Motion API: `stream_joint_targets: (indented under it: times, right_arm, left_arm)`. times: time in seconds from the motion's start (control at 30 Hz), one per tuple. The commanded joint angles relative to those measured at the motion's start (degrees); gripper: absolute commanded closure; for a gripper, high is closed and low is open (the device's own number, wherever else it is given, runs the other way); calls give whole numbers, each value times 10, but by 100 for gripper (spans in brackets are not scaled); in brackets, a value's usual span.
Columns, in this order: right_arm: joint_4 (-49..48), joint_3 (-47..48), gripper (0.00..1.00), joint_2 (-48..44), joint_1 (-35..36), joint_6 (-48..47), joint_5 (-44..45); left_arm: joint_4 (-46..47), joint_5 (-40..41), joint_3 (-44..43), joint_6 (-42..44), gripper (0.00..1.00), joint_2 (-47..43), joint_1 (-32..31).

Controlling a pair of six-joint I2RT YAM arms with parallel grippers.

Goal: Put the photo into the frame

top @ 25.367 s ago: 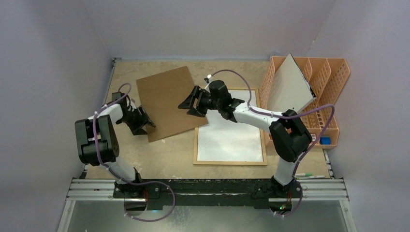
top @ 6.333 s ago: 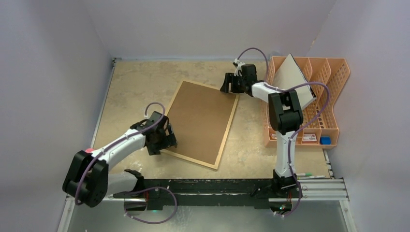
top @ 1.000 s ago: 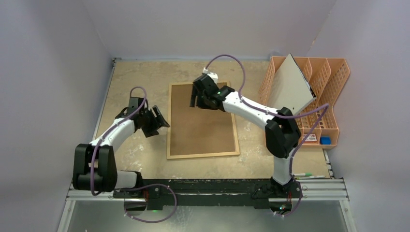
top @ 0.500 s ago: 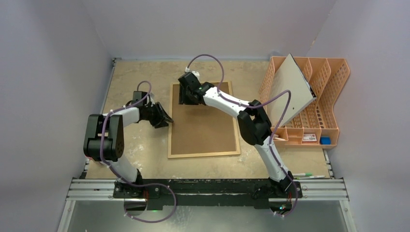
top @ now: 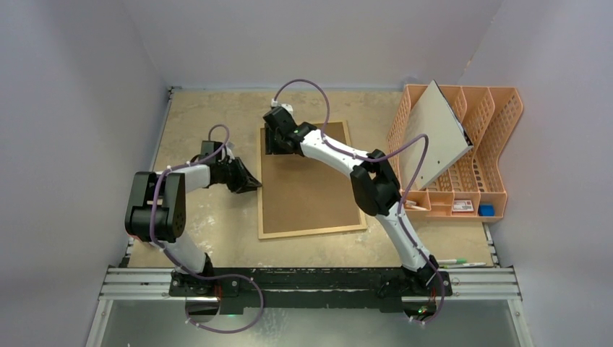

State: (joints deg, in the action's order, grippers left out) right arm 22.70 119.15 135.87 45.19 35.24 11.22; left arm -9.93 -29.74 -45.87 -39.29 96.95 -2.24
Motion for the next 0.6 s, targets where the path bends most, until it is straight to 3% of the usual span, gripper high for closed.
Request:
stream_joint_targets:
  times: [0.0, 0.3, 0.57]
  right_arm:
    - [-5, 27, 50, 9, -3, -39, 36]
    - [-1, 65, 38, 42, -1, -54, 72]
    - [-1, 82, 32, 62, 2, -60, 21]
  left_arm:
    - [-64, -6, 57, 20, 87, 6, -24]
    - [-92, -13, 59, 48, 87, 8, -25]
    - [-125, 14, 42, 63, 87, 32, -25]
